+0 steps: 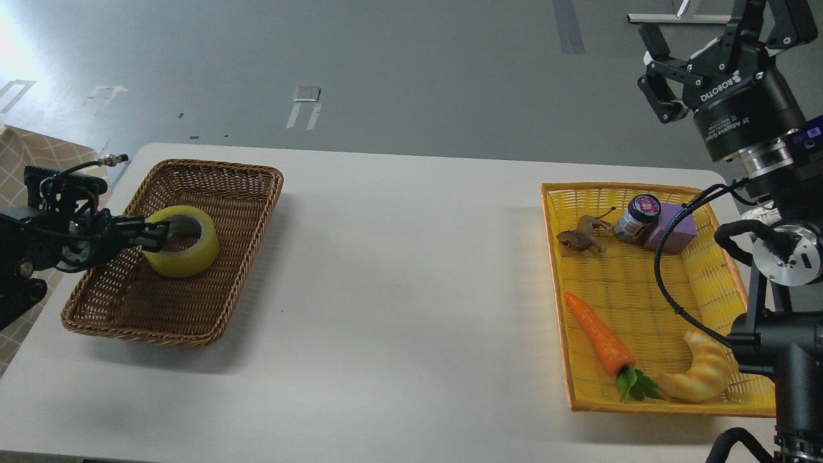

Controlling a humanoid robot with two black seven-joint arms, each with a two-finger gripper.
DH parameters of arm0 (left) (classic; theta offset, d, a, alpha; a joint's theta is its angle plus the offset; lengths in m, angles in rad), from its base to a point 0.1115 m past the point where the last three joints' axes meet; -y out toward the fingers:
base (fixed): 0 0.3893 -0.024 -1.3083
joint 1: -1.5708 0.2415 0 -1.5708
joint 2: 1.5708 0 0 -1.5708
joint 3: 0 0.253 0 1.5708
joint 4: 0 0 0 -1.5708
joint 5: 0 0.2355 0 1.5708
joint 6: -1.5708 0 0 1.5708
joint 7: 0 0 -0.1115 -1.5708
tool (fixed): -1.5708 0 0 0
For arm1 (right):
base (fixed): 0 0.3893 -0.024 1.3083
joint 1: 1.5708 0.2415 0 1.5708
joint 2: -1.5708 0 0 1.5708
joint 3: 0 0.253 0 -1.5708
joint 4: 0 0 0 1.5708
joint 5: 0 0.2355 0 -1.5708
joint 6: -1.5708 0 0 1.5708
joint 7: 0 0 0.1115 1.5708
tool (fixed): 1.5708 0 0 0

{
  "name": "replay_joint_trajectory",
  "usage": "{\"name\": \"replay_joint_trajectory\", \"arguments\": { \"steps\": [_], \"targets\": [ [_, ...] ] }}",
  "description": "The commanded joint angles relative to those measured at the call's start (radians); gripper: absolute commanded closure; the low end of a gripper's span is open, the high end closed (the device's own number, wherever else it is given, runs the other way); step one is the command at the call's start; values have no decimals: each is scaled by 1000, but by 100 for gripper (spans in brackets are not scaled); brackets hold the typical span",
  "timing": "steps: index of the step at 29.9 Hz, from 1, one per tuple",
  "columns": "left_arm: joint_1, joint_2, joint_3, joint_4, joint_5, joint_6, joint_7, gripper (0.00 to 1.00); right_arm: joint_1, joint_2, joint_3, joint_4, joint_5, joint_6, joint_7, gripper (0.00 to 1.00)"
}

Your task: Place and transfer tape with both arms

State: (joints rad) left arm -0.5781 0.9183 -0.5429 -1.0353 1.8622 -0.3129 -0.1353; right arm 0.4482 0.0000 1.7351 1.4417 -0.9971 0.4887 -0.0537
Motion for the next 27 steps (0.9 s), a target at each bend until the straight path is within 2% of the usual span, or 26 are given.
{"name": "replay_joint_trajectory", "arguments": {
  "steps": [1, 3, 7, 10, 16, 18, 19, 23, 25, 27],
  "targets": [
    [-8, 2, -2, 6, -1, 0, -4, 28, -8, 0, 0, 0, 0, 0, 0, 0],
    [-11, 5, 0, 8, -3, 0, -6, 28, -8, 0, 0, 0, 0, 0, 0, 0],
    [-38, 2, -19, 18, -99, 1, -44, 19, -8, 0, 0, 0, 0, 0, 2, 0],
    [-65, 1, -17, 18, -201, 0, -46, 15, -8, 0, 0, 0, 0, 0, 2, 0],
    [-161, -4, -19, 12, -621, -3, -46, 9, -8, 0, 0, -1, 0, 0, 3, 0],
    [-192, -15, -23, 12, -798, 4, -46, 3, -9, 0, -2, -1, 0, 0, 3, 0],
    [-197, -21, -25, 12, -845, 6, -46, 2, -9, 0, -2, -3, 0, 0, 3, 0],
    [-200, -71, -106, 6, -1099, 50, -50, 2, -8, 0, -19, -3, -5, 0, 3, 0],
    [-195, -122, -182, 1, -1179, 77, -64, 2, -9, 0, -22, -4, -9, 0, 3, 0],
    [-187, -174, -244, -11, -1207, 86, -99, 2, -9, 0, -22, -4, -14, 0, 3, 0]
  ]
}}
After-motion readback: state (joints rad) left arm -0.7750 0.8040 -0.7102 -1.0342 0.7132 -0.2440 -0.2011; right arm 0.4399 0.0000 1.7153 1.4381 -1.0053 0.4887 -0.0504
